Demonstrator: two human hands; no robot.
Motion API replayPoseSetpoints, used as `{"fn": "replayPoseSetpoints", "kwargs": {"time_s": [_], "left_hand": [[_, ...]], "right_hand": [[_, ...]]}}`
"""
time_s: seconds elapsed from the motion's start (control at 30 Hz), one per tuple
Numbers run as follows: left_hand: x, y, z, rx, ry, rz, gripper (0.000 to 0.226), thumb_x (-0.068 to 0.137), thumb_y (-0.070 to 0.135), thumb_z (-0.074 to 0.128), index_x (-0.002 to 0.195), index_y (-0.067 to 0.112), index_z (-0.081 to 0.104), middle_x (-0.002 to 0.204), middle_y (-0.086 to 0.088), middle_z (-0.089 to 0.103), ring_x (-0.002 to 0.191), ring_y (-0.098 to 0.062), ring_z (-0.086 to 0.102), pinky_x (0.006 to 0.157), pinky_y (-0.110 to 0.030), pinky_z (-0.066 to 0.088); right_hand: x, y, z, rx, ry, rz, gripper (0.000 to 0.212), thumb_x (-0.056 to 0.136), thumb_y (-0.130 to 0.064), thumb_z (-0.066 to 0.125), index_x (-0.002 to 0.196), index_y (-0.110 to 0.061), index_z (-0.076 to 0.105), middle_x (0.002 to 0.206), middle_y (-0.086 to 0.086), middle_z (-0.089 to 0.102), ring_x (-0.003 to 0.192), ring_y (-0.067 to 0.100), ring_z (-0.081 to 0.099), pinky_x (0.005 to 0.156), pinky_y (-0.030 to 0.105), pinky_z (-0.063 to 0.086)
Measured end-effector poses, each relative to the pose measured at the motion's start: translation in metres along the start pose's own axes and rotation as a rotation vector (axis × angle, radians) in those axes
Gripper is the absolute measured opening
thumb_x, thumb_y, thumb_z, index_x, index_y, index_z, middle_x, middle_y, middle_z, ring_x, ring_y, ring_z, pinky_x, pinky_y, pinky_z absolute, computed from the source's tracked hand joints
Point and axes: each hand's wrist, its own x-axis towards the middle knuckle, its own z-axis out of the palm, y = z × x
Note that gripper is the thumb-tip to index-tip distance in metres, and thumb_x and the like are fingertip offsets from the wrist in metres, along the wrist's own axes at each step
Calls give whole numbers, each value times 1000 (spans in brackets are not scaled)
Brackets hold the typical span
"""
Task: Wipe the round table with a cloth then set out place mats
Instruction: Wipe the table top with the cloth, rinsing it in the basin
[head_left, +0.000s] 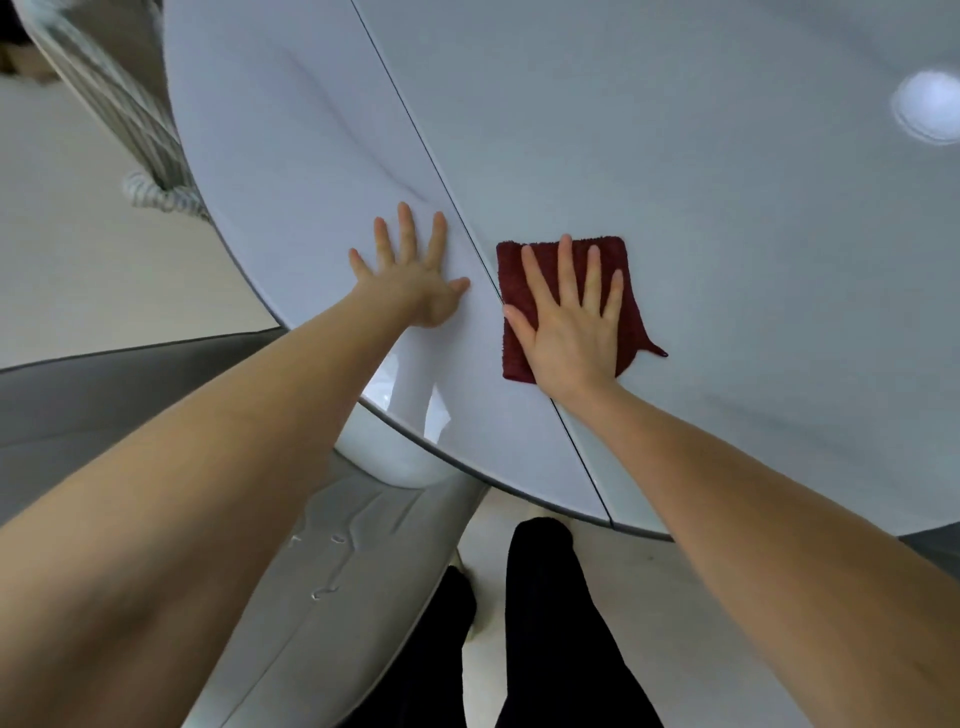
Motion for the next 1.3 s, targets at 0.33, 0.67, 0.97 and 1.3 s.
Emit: {"fn": "replayPoseSetpoints", "kwargs": {"time_s": [0.33, 0.67, 0.97, 1.3], "left_hand": [[11, 1, 0, -91, -26, -11, 73, 98, 57, 23, 145, 34, -29, 150, -2, -41, 140, -30, -34, 114, -59, -11], [16, -7, -4, -172, 2, -94, 73, 99, 53, 29, 147, 36, -24, 154, 1, -34, 143, -26, -28, 116, -55, -10], [-23, 58, 25, -250, 113, -43, 61, 103, 43, 22, 154, 25, -8, 159, -5, -19, 146, -30, -16, 117, -52, -4], [-12, 169, 9, -56, 82, 254, 62, 103, 41, 24, 153, 22, -9, 159, -5, -21, 146, -26, -19, 119, -47, -6]], "right_hand": [[137, -43, -9, 9, -47, -118, 61, 99, -55, 25, 154, -32, 11, 162, 9, 3, 148, 36, 2, 118, 57, 0], [190, -51, -12, 3, -82, -425, 59, 99, -52, 25, 154, -31, 16, 162, 9, 6, 148, 36, 4, 118, 56, 1], [23, 73, -12, -3, -93, -512, 63, 97, -58, 28, 153, -31, 22, 161, 7, 16, 148, 34, 12, 119, 54, 8], [-32, 231, -27, -69, -67, -107, 66, 94, -64, 24, 153, -36, 17, 162, 1, 11, 148, 33, 9, 118, 57, 5]]}}
